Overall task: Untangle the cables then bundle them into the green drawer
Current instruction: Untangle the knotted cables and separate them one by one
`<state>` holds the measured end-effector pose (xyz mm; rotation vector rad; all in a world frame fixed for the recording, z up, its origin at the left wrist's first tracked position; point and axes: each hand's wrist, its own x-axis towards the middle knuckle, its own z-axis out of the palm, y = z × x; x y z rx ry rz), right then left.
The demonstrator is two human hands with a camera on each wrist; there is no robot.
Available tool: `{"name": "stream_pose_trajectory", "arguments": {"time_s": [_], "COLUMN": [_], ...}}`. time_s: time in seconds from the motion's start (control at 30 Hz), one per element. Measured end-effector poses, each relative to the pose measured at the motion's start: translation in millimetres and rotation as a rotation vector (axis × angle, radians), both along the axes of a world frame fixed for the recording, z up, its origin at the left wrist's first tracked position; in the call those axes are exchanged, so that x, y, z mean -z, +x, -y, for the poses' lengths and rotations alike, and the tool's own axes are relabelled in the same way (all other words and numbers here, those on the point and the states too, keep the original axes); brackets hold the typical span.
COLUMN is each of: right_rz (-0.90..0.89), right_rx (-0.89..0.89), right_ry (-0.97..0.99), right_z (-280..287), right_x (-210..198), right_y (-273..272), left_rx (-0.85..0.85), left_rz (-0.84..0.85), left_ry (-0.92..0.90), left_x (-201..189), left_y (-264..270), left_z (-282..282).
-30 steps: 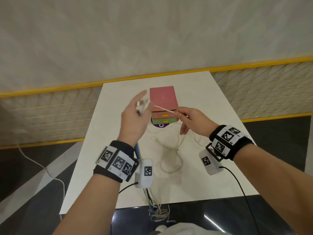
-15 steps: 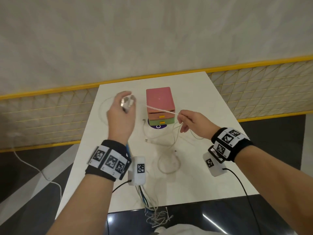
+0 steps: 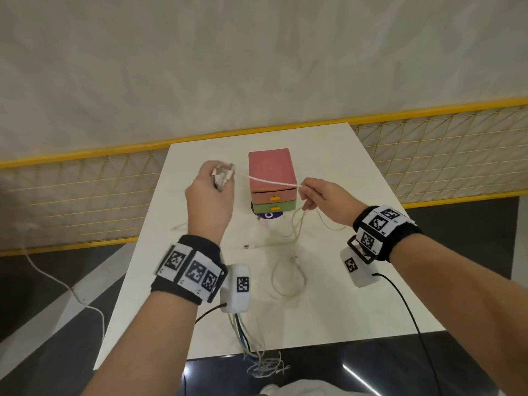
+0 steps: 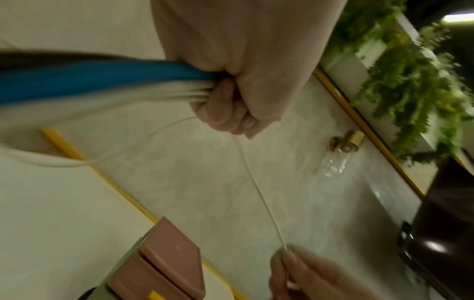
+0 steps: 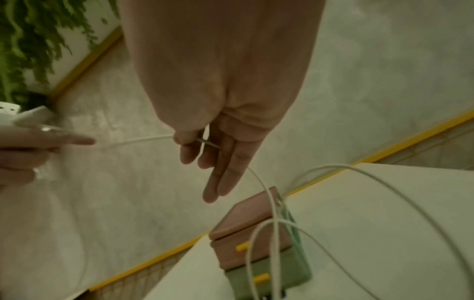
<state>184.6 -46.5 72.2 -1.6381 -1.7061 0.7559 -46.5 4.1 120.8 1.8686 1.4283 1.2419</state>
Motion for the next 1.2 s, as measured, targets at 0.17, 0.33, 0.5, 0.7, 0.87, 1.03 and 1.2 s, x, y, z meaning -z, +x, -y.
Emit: {"name": "stream_pose_trajectory", "arguments": {"time_s": [0.17, 0.33, 0.5, 0.7, 0.87, 1.03, 1.2], "right_rz": [0.010, 0.006, 0.096, 0.119, 0.175, 0.268, 0.336], "right_rx": [-0.104, -0.119, 0.001, -0.002, -0.050, -0.092, -0.162], "right_ry": [0.100, 0.125, -0.005, 0.134, 0.197, 0.146, -0.064], "right_z": [-9.5, -10.7, 2.8, 8.1, 15.3, 49.8, 83.5], "right_x": [-14.3, -21.5, 2.9, -16.6, -40.8, -41.8, -15.9], "right_y": [-28.8, -30.5, 0.4, -11.0, -32.5, -34.2, -39.1], "left_rx": [0.325, 0.233, -0.061, 0.171, 0.365, 0.342, 0.354], "left_rz": [-0.156, -0.053, 0.169, 0.152, -0.142, -0.129, -0.105], "left_ry": [-0.101, 0.006, 0.067, -0.013, -0.059, -0.064, -0.102], "left_x": [9.0, 3.7, -11.0, -10.8, -1.5, -0.1, 2.3], "left_y": [27.8, 22.8, -11.5, -6.6, 18.0, 3.2, -6.6], "left_z": [16.6, 15.5, -1.5, 15.1, 31.8, 30.3, 42.2]}}
